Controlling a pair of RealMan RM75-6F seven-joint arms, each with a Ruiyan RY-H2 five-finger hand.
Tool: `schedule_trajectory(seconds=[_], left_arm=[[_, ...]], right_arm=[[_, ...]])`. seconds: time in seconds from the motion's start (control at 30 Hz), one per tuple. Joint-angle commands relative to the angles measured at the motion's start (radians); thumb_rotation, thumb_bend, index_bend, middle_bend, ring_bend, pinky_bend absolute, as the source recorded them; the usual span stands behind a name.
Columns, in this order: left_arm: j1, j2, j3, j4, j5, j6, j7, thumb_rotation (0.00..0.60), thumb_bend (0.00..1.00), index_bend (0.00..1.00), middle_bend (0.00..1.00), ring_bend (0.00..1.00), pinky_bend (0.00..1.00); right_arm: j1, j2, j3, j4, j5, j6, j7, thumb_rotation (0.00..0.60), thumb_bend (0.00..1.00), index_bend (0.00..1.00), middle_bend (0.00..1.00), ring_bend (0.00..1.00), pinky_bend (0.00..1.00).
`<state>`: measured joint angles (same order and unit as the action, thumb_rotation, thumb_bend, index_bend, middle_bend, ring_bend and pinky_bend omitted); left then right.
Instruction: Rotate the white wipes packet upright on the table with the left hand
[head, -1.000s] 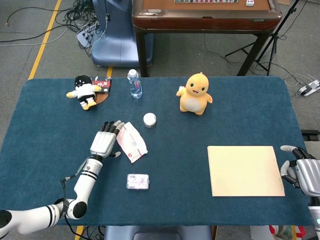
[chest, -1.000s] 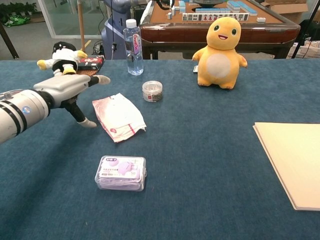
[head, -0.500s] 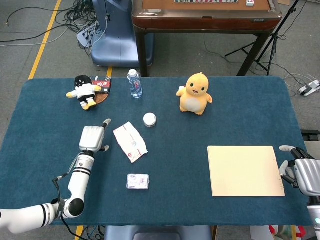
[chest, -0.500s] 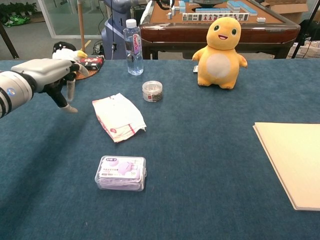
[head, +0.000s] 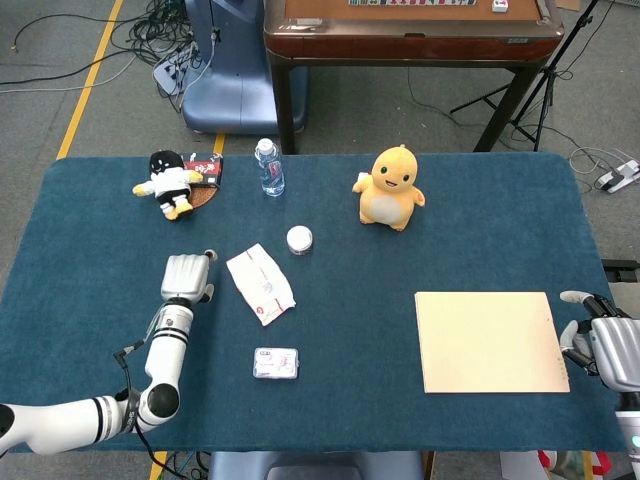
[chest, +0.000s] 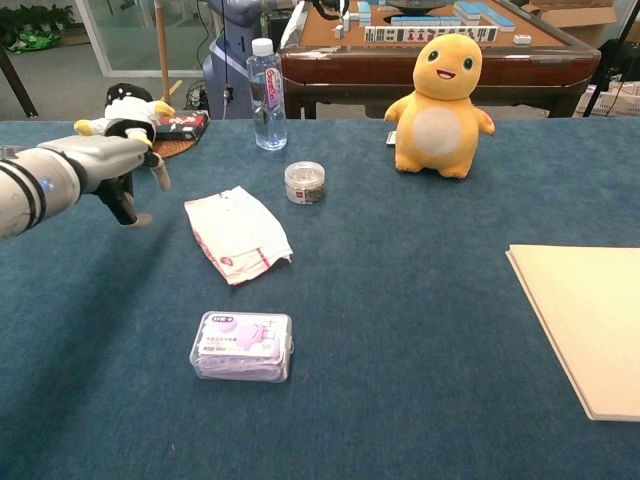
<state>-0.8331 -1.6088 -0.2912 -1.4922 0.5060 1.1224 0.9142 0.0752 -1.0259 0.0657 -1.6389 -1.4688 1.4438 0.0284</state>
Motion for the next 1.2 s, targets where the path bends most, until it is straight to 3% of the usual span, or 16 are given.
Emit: schedule_trajectory(seconds=[0.03,0.77,1.2], left_arm=[[-0.022,-0.01,0.003,0.009,-0.035,-0.012,0.019,0.6,0.39,0.24,1.0,0.99,1.0],[-0.118,-0.016,0.013,-0.013,-0.187,-0.023,0.076,0.6,0.4,0.24,1.0,1.0,1.0],[-0.152,-0.024,0.044,-0.051,-0.187,-0.003,0.08,0.6,0.4,0.25,1.0,1.0,1.0]], right_arm=[[0.0,0.001,0.001,0.001,0.0,0.001,0.002,0.6,0.21,0.29,0.3,0.24,0.5],[-0.001,0.008,0.003,0.002,0.004,-0.001,0.019,0.6,0.21,0.29,0.3,0.24,0.5],[-0.002,0.012,0.006,0.003,0.008,0.001,0.029,0.6,0.21,0.29,0.3,0.24,0.5]])
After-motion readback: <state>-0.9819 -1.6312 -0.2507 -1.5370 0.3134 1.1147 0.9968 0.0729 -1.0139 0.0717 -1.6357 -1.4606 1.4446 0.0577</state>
